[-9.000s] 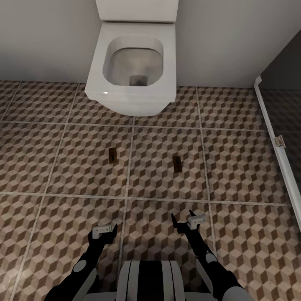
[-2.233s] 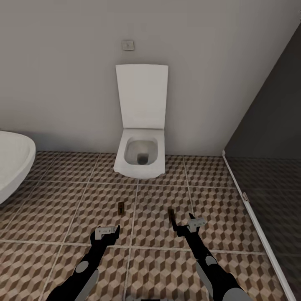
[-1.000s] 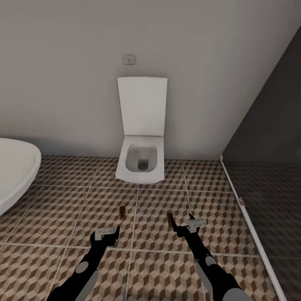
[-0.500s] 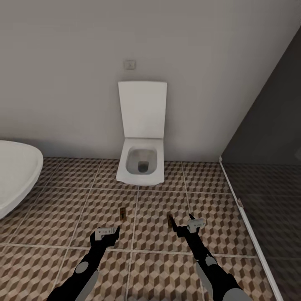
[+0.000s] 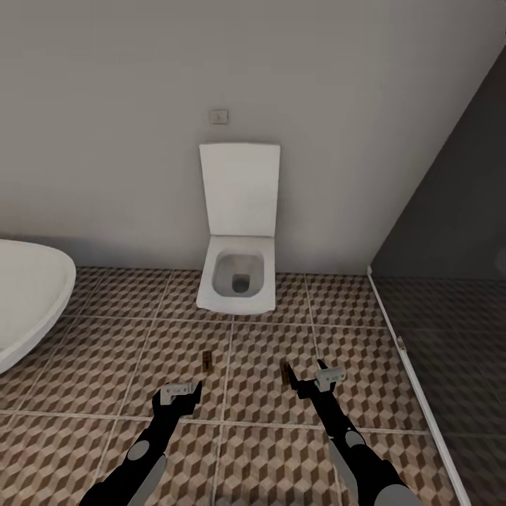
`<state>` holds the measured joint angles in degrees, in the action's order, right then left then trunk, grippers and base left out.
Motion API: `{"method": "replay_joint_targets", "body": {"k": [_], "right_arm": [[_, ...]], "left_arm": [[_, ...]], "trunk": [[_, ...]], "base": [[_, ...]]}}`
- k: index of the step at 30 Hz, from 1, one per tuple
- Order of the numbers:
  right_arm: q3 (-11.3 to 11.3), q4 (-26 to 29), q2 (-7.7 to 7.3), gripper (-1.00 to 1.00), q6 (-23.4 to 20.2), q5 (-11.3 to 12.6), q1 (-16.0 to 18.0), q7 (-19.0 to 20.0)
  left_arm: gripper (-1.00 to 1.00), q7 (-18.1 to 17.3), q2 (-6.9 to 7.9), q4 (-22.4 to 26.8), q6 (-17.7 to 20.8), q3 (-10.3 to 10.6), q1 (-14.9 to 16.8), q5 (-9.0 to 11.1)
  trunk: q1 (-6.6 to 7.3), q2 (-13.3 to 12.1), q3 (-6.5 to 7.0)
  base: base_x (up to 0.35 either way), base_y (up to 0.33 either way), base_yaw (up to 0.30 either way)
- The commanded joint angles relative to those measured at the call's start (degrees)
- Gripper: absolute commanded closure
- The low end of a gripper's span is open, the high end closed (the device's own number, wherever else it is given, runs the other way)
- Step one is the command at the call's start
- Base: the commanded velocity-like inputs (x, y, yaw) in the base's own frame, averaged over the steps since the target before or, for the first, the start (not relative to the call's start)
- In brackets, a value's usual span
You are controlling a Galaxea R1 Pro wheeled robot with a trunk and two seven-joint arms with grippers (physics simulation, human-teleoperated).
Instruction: Take the four mousetraps from the cabinet in the bathroom and place them on the bathroom floor. Make sure all four end up on the same floor surface, and ensure that at least two of them are either under or directly next to the same bathroom sink.
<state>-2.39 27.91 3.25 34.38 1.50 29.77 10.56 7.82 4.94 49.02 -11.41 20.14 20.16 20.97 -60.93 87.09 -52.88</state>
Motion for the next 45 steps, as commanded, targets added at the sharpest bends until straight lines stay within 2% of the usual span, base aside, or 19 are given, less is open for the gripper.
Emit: {"method": "replay_joint_targets", "body": {"k": [1,45], "right_arm": [[0.02,-0.05,0.0,-1.0,0.16,0.17,0.03,0.25],[0.0,-0.22,0.0,-1.0,0.07,0.17,0.03,0.25]], "left_arm": [[-1.0,0.52,0.09,-0.01,-0.28,0.43,0.05,0.47],[-1.0,0.53,0.02,-0.15,-0.28,0.95,0.05,0.47]], "trunk": [[0.23,-0.4,0.15],[9.89,-18.05,8.05]], "base": [[0.0,0.0,0.0],[0.0,0.0,0.0]]}}
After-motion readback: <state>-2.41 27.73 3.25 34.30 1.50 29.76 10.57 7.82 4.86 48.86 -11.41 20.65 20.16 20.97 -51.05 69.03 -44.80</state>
